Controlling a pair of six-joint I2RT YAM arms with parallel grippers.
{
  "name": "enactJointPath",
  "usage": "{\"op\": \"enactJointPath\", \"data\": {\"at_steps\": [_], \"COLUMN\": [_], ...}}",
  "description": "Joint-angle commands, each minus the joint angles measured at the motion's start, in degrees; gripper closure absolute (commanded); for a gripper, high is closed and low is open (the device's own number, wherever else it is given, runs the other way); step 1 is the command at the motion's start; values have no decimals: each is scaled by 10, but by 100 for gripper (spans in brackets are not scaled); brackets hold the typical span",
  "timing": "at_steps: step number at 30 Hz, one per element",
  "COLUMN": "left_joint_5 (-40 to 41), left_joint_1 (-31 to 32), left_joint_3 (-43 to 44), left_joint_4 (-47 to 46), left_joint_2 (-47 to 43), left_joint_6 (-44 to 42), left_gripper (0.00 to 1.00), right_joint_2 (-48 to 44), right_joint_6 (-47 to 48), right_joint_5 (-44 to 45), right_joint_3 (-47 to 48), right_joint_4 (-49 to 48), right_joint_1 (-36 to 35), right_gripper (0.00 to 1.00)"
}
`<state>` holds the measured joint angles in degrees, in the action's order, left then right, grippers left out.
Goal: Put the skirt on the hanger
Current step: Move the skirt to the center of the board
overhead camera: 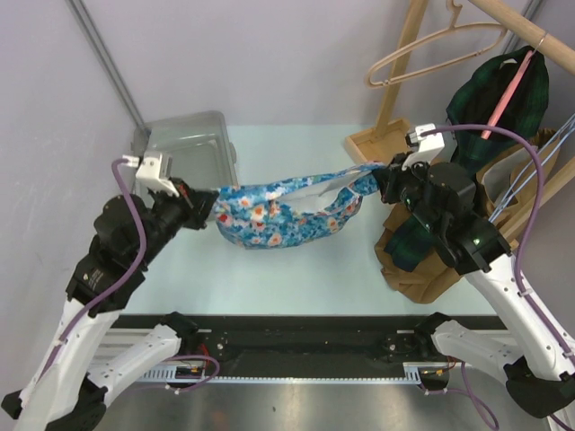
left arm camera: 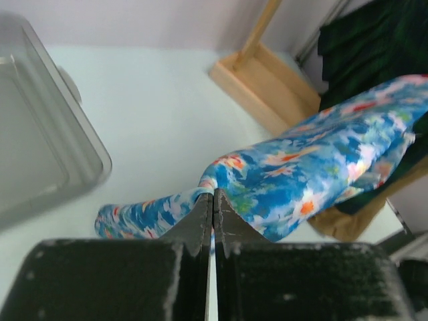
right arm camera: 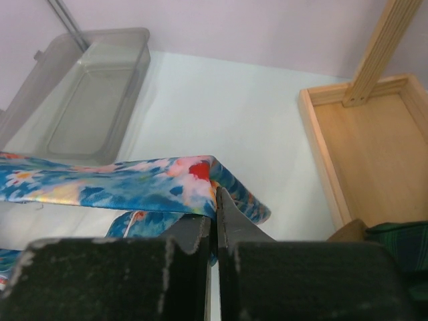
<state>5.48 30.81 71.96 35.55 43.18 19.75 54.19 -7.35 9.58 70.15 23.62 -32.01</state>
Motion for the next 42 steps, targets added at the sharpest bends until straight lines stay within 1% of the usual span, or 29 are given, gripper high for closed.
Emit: {"op": "enactJointPath", "data": {"at_steps": [1, 4, 5, 9, 12, 13, 14, 15, 16, 17, 18, 19, 20, 21, 22, 23, 24, 26, 27, 29, 30, 33, 36, 38, 40, 42], "left_joint_5": [-17, -49, -49, -49, -49, -49, -22, -10, 6, 55, 73, 96, 131, 136, 134, 124, 118, 105, 97, 82, 72, 53, 37, 24, 2, -11], "left_joint_1": [-1, 0, -1, 0, 0, -1, 0, 0, 0, -2, -1, -2, -4, -7, -15, -20, -24, -39, -44, -61, -66, -77, -84, -89, -89, -89], "left_joint_3": [-64, -102, -110, -145, -190, -199, -206, -222, -229, -234, -239, -236, -233, -221, -213, -202, -172, -129, -84, -40, -2, 60, 95, 93, 79, 45], "left_joint_4": [39, 52, 63, 82, 56, 33, 22, 7, -35, -53, -74, -113, -131, -151, -189, -207, -219, -237, -238, -241, -247, -258, -256, -261, -270, -272], "left_joint_2": [-60, -96, -105, -129, -115, -108, -85, -72, -59, -22, -3, 24, 70, 98, 121, 166, 187, 229, 264, 294, 312, 329, 334, 322, 303, 286], "left_joint_6": [65, 87, 99, 119, 130, 135, 147, 151, 158, 163, 162, 158, 157, 153, 141, 133, 125, 105, 99, 82, 79, 59, 41, 40, 39, 46], "left_gripper": [100, 100, 100, 100, 100, 100, 100, 100, 100, 100, 100, 100, 100, 100, 100, 100, 100, 100, 100, 100, 100, 100, 100, 100, 100, 100], "right_joint_2": [-36, -44, -44, -42, 7, 26, 68, 91, 113, 141, 186, 211, 230, 267, 282, 296, 318, 332, 337, 334, 331, 310, 287, 267, 251, 227], "right_joint_6": [7, -6, -8, -28, -36, -45, -49, -56, -55, -55, -52, -49, -49, -50, -55, -56, -56, -55, -55, -57, -54, -51, -48, -44, -46, -50], "right_joint_5": [9, -9, -11, -19, -19, -13, -2, 20, 25, 32, 33, 32, 23, 18, 12, 0, -6, -19, -22, -33, -36, -43, -50, -52, -49, -48], "right_joint_3": [30, 33, 34, 33, 34, 33, 33, 33, 31, 31, 31, 31, 31, 32, 33, 41, 47, 72, 81, 94, 107, 134, 155, 163, 160, 150], "right_joint_4": [37, 83, 105, 135, 136, 133, 123, 114, 80, 59, 36, -17, -43, -68, -108, -125, -138, -157, -161, -186, -196, -228, -225, -212, -177, -127], "right_joint_1": [4, 3, 4, 4, 3, 2, 4, 4, 11, 15, 19, 26, 40, 48, 55, 69, 76, 91, 98, 107, 115, 127, 135, 135, 136, 135], "right_gripper": [100, 100, 100, 100, 100, 100, 100, 100, 100, 100, 100, 100, 100, 100, 100, 100, 100, 100, 100, 100, 100, 100, 100, 100, 100, 100]}}
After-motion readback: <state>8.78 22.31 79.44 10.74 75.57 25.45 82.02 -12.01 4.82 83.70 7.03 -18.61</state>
